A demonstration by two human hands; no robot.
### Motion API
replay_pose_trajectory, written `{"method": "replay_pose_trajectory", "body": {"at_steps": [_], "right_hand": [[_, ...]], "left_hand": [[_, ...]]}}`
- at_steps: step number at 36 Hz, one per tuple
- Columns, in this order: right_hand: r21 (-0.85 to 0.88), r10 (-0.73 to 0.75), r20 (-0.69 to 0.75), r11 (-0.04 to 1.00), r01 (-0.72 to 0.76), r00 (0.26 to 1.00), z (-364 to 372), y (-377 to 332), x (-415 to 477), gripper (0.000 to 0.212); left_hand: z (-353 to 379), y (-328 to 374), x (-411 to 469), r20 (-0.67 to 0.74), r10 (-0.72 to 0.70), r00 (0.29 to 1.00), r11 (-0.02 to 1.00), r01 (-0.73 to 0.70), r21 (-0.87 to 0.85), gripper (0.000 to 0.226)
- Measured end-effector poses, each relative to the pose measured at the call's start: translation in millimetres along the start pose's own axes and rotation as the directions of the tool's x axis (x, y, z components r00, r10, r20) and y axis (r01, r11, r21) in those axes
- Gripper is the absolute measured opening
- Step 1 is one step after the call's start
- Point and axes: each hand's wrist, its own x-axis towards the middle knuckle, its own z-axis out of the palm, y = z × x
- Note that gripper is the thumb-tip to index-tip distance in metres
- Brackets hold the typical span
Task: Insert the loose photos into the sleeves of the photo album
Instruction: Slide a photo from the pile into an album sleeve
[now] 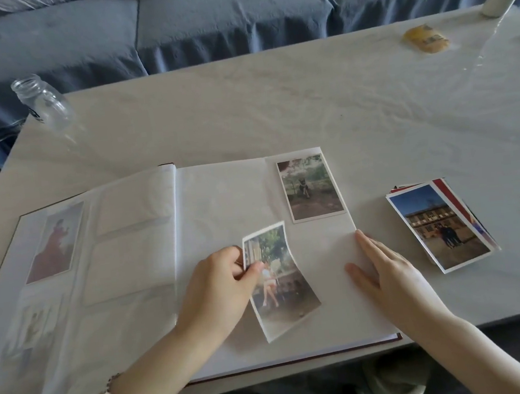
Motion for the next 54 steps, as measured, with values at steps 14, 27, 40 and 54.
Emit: {"method": "replay_pose_trajectory", "body": {"at_steps": [14, 27, 40, 54], "right_hand": [[0.030, 0.007, -0.017, 1.000, -0.006, 1.000, 1, 0, -2, 0.060], [0.032, 0.016, -0.008, 0.999, -0.015, 1.000, 2, 1, 0, 0.061], [0.051, -0.054, -0.114, 0.997, 0.060, 0.992, 8, 3, -2, 0.046], [0.074, -0.102, -0.097, 0.991, 0.109, 0.990, 8, 12, 0, 0.045]], "left_hand": [[19, 7, 5, 0.461, -0.287, 0.840, 0.862, 0.436, -0.257, 0.015], [21, 21, 24, 0.515, -0.243, 0.822, 0.935, 0.340, -0.102, 0.020], [36, 38, 27, 0.635, -0.223, 0.739, 0.894, 0.414, -0.168, 0.025], [35, 33, 20, 0.565, -0.258, 0.784, 0.874, 0.439, -0.210, 0.016]]}}
